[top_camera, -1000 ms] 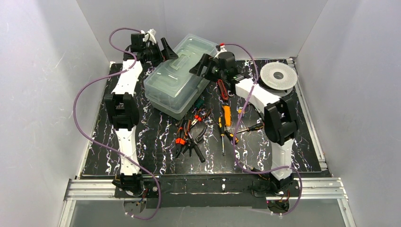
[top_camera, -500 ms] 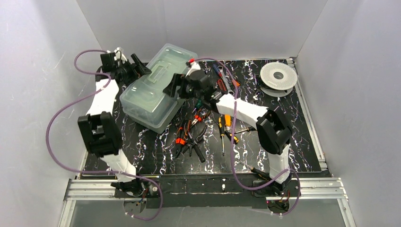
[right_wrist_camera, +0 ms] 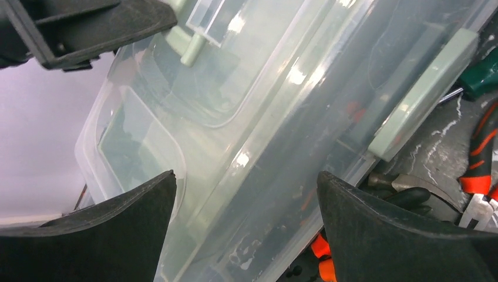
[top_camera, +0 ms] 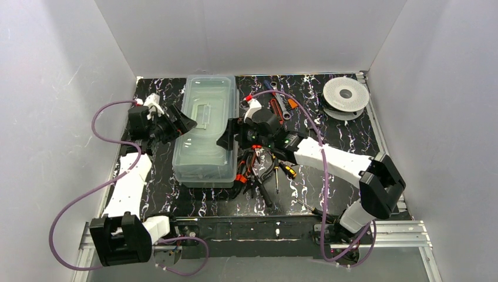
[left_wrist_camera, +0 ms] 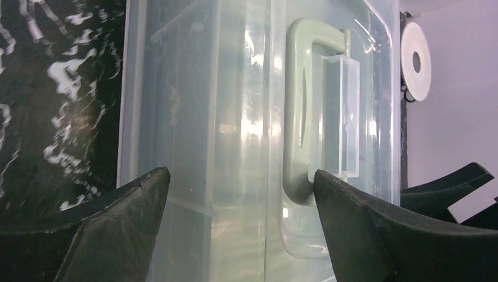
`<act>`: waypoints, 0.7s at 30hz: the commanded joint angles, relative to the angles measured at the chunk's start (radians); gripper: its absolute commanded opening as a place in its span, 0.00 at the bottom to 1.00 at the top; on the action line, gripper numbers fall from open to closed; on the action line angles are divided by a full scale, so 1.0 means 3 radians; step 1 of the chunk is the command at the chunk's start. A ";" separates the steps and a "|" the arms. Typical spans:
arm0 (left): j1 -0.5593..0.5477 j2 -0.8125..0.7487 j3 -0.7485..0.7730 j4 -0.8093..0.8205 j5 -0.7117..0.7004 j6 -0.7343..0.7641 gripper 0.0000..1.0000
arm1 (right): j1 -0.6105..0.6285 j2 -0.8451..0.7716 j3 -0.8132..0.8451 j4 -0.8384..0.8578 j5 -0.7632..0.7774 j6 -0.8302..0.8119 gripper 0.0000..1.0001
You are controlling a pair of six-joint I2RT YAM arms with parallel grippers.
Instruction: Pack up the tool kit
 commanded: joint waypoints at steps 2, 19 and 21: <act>-0.0585 0.0430 -0.0136 0.0203 0.0565 -0.0203 0.88 | -0.0061 -0.0255 -0.0211 -0.0601 0.0012 -0.0145 0.95; -0.1775 0.0333 -0.0414 0.0944 -0.0357 -0.0883 0.87 | -0.1169 -0.0745 -0.0525 -0.1022 -0.0679 -0.0400 0.95; -0.1783 0.0279 -0.0395 0.0912 -0.0390 -0.0847 0.88 | -0.1171 -0.0719 -0.0452 -0.1065 -0.0760 -0.0446 0.95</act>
